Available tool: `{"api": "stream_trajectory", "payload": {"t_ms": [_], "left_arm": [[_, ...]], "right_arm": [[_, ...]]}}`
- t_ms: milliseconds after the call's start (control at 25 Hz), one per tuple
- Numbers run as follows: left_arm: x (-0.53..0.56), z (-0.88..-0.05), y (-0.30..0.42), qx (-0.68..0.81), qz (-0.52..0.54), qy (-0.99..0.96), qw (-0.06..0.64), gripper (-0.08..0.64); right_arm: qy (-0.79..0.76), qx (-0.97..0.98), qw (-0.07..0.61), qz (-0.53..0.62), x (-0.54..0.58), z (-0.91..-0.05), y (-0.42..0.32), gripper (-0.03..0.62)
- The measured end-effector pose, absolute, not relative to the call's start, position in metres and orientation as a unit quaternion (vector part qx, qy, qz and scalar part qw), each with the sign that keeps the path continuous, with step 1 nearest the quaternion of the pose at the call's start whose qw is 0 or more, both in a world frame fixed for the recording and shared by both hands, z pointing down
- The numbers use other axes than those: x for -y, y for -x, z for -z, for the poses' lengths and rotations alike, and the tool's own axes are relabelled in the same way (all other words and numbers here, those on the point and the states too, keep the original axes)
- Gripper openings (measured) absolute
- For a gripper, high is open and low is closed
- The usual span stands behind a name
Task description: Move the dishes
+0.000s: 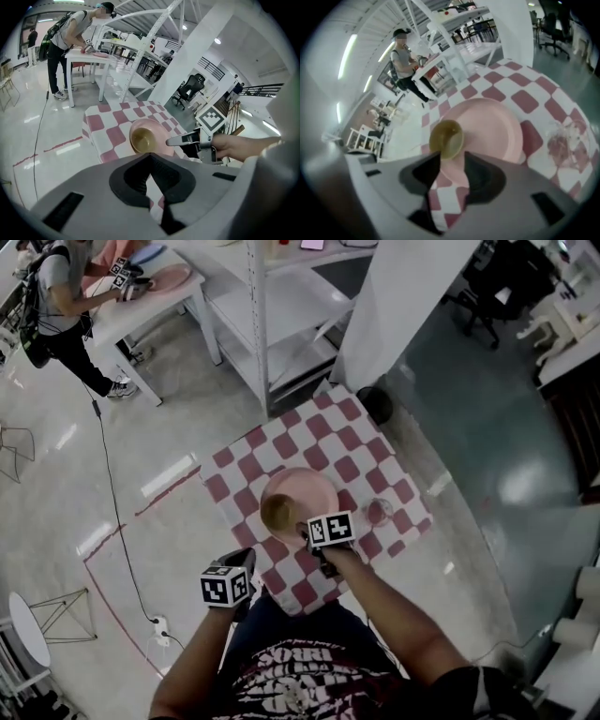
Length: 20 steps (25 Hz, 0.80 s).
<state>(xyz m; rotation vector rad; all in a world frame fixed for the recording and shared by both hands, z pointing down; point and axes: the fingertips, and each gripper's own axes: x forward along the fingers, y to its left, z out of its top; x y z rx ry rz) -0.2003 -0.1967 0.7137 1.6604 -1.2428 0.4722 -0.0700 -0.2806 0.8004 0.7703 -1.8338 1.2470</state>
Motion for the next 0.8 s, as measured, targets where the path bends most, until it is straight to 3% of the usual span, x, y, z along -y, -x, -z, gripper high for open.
{"api": "stream_trajectory", "payload": {"t_ms": [320,360,400,480,800], "left_arm": [[0.156,-0.733,0.268,0.526,-0.204,-0.65,0.509,0.029],[0.153,-0.736,0.274,0.527,-0.205,-0.647,0.512,0.028],[0.152,-0.737,0.278,0.527,-0.207,-0.646,0.513,0.028],[0.154,-0.74,0.28,0.523,-0.209,-0.648,0.512,0.028],[0.198,-0.735,0.235,0.474,-0.223,-0.697,0.49,0.029]], "right_arm": [[-0.373,0.661,0.417,-0.5,0.301,-0.881,0.088,0.186],[-0.377,0.653,0.42,-0.505,0.3,-0.889,0.088,0.17],[-0.379,0.647,0.422,-0.509,0.299,-0.893,0.089,0.08],[-0.38,0.648,0.422,-0.507,0.302,-0.888,0.089,0.038],[-0.407,0.649,0.367,-0.528,0.296,-0.826,0.029,0.037]]}}
